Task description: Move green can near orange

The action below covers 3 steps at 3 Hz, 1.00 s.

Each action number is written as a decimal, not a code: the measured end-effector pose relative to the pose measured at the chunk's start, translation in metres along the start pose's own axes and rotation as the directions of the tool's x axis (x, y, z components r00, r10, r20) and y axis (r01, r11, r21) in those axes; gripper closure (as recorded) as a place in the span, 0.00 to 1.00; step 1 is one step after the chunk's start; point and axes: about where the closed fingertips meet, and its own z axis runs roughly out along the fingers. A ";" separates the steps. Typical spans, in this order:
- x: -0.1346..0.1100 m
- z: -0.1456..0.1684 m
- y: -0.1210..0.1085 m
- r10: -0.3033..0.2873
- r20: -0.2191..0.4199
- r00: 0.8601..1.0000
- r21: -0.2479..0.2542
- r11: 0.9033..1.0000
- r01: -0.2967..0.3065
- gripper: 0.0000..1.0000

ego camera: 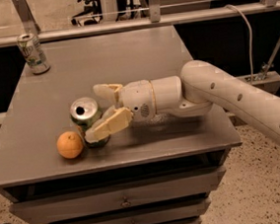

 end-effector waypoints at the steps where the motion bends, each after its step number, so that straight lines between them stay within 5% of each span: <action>1: 0.000 0.000 0.000 0.000 0.000 1.000 0.000 1.000 0.000 0.00; 2: -0.012 -0.025 -0.004 -0.029 -0.013 0.999 0.036 0.999 0.030 0.00; 3: -0.047 -0.085 -0.017 -0.094 0.001 0.996 0.121 0.988 0.093 0.00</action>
Offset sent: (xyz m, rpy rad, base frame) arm 0.0110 -0.0304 0.0149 -0.0288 -0.0444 -0.0437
